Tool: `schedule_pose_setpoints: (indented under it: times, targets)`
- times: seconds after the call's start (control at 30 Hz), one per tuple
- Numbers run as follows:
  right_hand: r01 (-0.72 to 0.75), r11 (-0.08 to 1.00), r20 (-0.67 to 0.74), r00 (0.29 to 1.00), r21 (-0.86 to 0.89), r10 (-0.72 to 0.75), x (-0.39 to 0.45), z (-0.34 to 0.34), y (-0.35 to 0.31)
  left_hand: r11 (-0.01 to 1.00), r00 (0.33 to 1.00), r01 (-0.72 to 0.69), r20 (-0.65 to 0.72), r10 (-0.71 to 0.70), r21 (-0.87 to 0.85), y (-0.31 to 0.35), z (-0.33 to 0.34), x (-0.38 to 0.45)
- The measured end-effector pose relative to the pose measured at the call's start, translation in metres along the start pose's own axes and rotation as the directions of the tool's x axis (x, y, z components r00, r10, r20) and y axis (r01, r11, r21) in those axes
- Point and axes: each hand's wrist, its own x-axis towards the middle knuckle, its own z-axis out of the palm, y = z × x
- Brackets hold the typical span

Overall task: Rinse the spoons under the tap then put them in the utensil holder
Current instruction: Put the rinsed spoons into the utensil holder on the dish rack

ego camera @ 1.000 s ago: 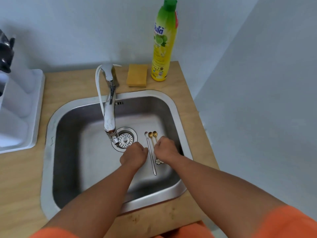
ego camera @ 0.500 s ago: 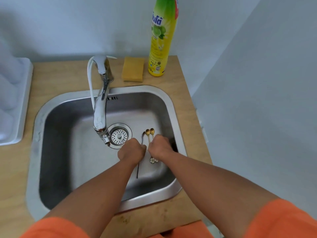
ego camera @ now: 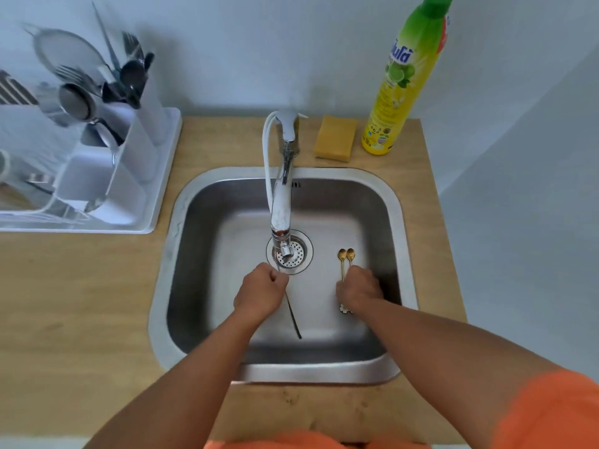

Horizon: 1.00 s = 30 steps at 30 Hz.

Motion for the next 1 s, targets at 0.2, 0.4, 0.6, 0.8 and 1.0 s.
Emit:
schedule_pose_setpoints:
  times: [0.2,0.4,0.6,0.8,1.0]
  targets:
    - [0.041,0.994,0.028,0.999,-0.106,-0.038,-0.007,0.004,-0.009,0.986,0.968,-0.068,-0.251,0.027,-0.155,-0.017,-0.067,-0.025]
    - [0.177,0.964,0.079,0.983,-0.2,-0.164,-0.031,0.016,-0.036,0.952,0.872,-0.183,-0.487,0.042,-0.245,-0.019,-0.153,-0.062]
    - [0.4,0.895,0.095,0.916,-0.196,-0.389,-0.066,0.042,-0.076,0.922,0.701,-0.347,-0.701,0.133,-0.171,-0.003,-0.251,-0.092]
    - [0.578,0.811,-0.012,0.814,-0.086,-0.581,-0.098,0.041,-0.143,0.891,0.506,-0.451,-0.836,0.21,-0.049,0.015,-0.331,-0.097]
    - [0.692,0.72,-0.185,0.715,0.052,-0.674,-0.119,0.0,-0.212,0.887,0.37,-0.462,-0.903,0.219,0.026,0.018,-0.364,-0.078]
